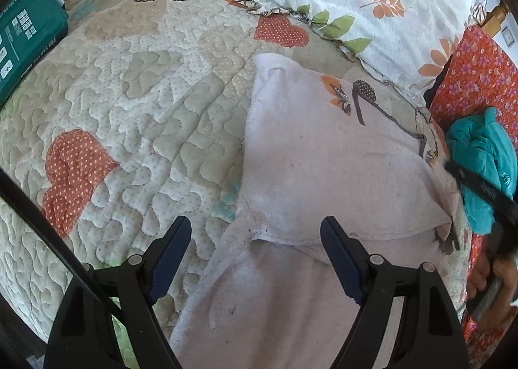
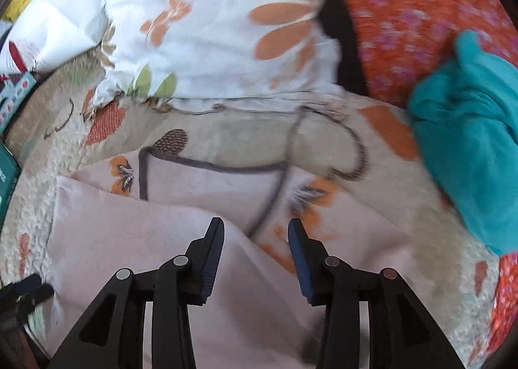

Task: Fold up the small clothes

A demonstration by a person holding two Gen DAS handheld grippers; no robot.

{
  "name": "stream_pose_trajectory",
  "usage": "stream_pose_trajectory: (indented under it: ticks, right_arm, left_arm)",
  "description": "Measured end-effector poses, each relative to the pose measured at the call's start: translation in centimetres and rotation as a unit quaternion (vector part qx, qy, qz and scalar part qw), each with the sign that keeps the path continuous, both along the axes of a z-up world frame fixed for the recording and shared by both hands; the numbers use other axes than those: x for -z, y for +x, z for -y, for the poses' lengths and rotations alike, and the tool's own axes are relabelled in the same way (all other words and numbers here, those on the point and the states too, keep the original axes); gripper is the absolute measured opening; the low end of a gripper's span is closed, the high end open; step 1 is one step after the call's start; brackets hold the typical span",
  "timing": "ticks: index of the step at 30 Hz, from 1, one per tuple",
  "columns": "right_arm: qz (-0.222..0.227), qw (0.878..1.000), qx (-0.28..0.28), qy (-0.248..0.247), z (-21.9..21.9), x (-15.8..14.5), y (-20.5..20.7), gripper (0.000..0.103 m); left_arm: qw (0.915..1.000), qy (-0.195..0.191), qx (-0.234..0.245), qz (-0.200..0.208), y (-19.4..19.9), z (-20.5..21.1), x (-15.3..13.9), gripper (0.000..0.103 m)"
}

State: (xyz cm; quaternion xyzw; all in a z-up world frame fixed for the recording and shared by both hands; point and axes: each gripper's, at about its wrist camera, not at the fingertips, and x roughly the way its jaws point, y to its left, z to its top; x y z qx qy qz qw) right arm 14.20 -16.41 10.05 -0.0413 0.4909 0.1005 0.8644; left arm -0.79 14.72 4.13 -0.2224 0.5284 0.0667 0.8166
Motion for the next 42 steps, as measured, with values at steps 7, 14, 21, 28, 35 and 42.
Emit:
stream_pose_trajectory:
  ticks: [7,14,21,28,35,42]
  right_arm:
    - [-0.042,0.992,0.032,0.116,5.8,0.4,-6.2,0.045]
    - [-0.114,0.945,0.123,0.282,6.6,6.5,-5.9,0.050]
    - [-0.096,0.942,0.161,0.277,4.6,6.8,-4.9,0.004]
    - [-0.115,0.942,0.126,0.290,4.9,6.4,-10.2,0.004]
    - [-0.110,0.966,0.088,0.219,5.8,6.1,-14.5,0.016]
    - [0.033,0.998,0.036,0.030,6.1,0.6,-15.2,0.059]
  left_arm:
    - [1.0000,0.003,-0.003,0.006,-0.5,0.0,-0.4,0.081]
    - [0.9999,0.012,0.002,0.004,-0.4,0.2,-0.3,0.081]
    - [0.9991,0.038,-0.019,0.009,-0.6,-1.4,-0.7,0.081]
    - [0.9984,0.038,-0.040,0.014,-1.1,-3.0,-1.0,0.081]
    - [0.9987,0.035,-0.038,-0.001,-1.1,-2.6,-0.2,0.081]
    - [0.9988,0.042,-0.026,0.000,-0.8,-1.7,-0.2,0.081]
